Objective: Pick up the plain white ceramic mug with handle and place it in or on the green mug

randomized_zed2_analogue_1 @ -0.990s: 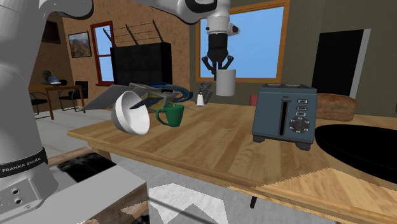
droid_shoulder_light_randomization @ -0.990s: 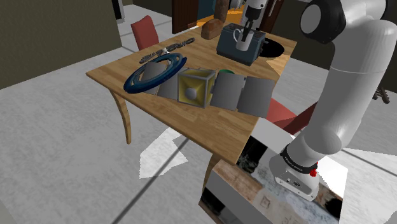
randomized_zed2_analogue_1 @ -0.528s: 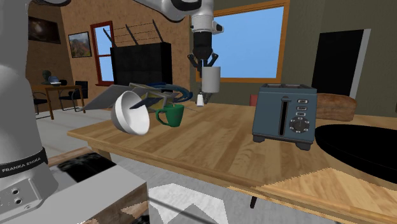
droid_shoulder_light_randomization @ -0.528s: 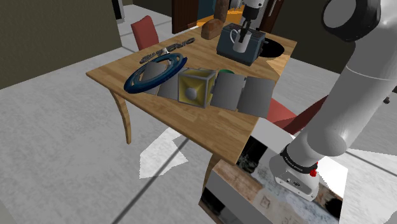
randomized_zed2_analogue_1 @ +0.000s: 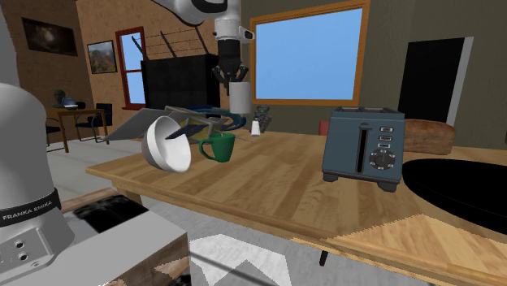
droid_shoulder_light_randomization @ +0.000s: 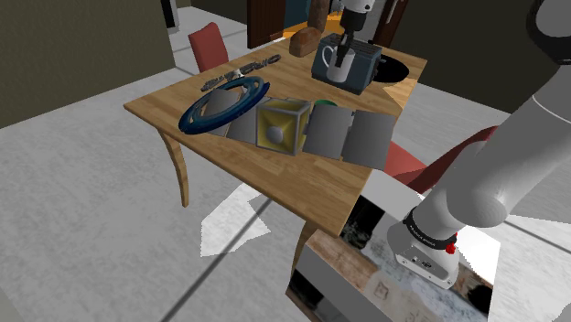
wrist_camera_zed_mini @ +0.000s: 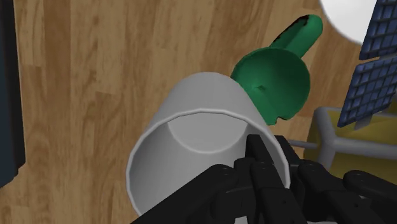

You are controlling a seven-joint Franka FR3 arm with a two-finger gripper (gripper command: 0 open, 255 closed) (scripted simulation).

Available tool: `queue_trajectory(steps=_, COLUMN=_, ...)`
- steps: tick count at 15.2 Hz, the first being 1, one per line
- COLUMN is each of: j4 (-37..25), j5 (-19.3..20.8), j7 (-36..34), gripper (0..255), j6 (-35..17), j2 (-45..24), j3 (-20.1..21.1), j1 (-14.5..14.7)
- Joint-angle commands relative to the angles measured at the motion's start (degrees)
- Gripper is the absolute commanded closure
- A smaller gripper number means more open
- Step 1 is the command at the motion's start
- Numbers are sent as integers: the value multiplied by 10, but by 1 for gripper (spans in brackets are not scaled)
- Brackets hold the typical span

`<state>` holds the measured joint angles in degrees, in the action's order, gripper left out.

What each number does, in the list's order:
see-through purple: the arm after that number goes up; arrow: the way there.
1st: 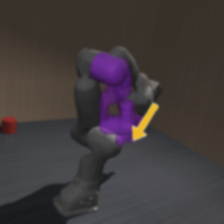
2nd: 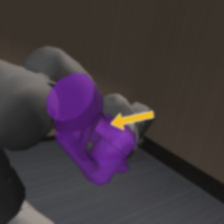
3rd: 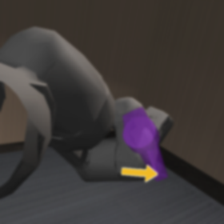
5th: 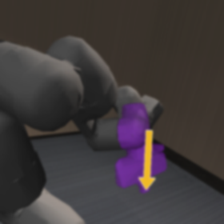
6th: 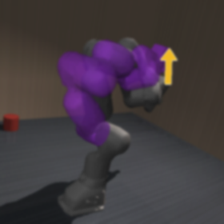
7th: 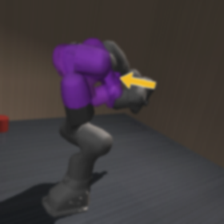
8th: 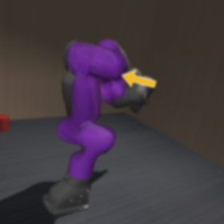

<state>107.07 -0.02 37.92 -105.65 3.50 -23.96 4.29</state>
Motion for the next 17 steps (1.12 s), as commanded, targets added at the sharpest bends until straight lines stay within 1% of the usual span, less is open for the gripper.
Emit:
queue_trajectory(steps=1, j4=31, j5=15, j7=-32, gripper=255, j6=2, j2=35, j3=15, j1=11)
queue_trajectory(steps=5, j4=79, j5=29, j7=-100, gripper=255, j6=5, j2=89, j3=55, j1=33)
queue_trajectory(steps=17, j4=160, j5=28, j7=-96, gripper=255, j6=-87, j2=77, j3=51, j1=31)
